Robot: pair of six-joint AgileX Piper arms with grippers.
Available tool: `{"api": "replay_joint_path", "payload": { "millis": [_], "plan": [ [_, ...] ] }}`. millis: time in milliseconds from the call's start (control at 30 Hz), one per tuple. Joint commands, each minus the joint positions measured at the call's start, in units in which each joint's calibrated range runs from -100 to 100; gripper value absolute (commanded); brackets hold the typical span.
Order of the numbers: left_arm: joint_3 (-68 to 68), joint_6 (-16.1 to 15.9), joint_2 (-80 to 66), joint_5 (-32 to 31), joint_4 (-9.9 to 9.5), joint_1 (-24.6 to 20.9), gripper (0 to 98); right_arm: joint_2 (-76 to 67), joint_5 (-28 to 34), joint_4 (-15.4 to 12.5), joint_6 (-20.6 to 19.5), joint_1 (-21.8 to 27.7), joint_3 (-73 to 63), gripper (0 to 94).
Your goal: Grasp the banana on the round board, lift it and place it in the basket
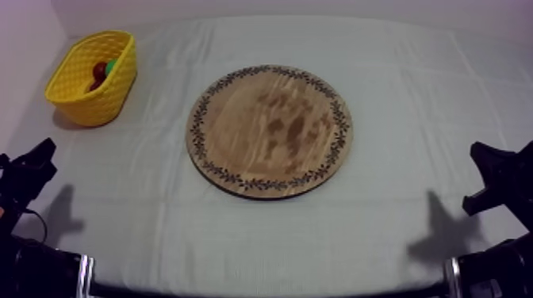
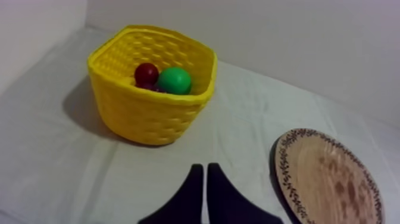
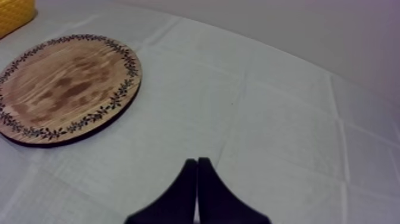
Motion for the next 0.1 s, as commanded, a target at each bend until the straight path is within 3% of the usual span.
{"api": "replay_joint_path", "payload": {
  "millis": [0,67],
  "plan": [
    [0.1,0.4,0.0,0.0,0.01,0.0,0.1,0.0,0.0,0.0,0.0,0.0,0.0,0.3],
    [0.1,0.5,0.0,0.0,0.01,0.0,0.1,0.0,0.0,0.0,0.0,0.0,0.0,0.3]
  ]
}}
